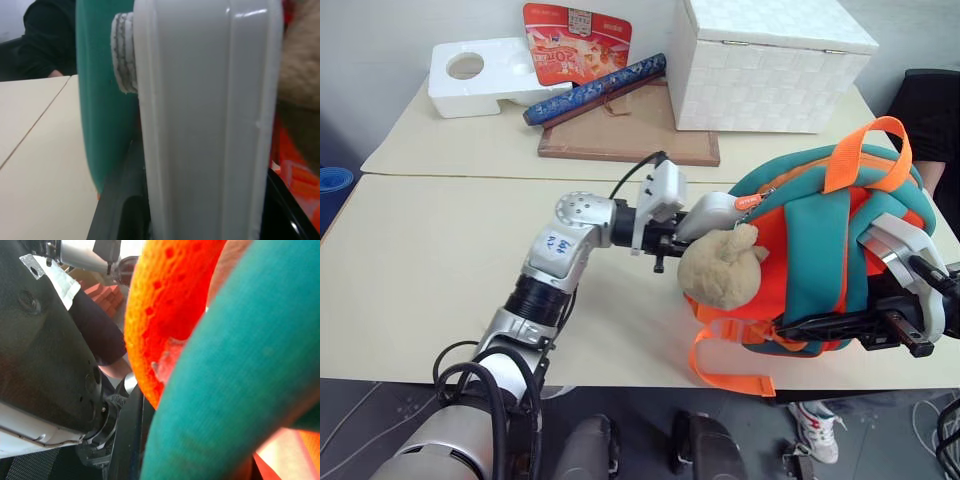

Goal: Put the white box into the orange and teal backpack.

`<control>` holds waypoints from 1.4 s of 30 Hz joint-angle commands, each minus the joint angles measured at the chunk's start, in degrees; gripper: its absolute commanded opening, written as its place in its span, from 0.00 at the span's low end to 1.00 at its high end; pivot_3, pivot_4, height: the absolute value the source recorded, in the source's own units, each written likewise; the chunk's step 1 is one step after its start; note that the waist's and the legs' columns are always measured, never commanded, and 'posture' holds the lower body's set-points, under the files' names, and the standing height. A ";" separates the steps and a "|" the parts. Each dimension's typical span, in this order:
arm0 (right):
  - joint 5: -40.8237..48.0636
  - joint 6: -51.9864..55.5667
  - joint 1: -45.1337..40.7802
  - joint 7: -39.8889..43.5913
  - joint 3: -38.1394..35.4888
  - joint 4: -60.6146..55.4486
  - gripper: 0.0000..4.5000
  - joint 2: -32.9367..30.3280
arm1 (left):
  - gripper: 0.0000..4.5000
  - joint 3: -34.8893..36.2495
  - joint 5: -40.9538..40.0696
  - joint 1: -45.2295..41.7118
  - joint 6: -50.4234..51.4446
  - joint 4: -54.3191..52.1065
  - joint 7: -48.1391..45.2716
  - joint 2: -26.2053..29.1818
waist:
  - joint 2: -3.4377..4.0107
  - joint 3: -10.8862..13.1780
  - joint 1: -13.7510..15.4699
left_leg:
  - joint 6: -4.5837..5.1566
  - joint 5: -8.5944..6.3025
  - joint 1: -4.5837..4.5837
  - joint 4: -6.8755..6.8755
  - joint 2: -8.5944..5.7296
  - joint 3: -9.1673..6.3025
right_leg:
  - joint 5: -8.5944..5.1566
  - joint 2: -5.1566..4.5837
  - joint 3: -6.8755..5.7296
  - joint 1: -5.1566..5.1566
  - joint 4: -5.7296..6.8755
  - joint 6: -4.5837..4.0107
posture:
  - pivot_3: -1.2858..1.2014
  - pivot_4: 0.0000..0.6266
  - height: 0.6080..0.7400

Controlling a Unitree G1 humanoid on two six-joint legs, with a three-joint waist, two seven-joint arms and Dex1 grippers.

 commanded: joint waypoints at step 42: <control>2.26 -1.98 2.46 -7.86 -1.57 -3.21 0.00 5.82 | 0.53 0.84 -11.27 0.33 20.85 -19.15 -2.30 20.19 | 0.03 0.00 -0.14 | -0.09 -0.07 0.02 0.10 0.07 -0.18 | -0.02 0.06 -0.12 0.16 0.07 -0.04 | 0.52 0.24 1.00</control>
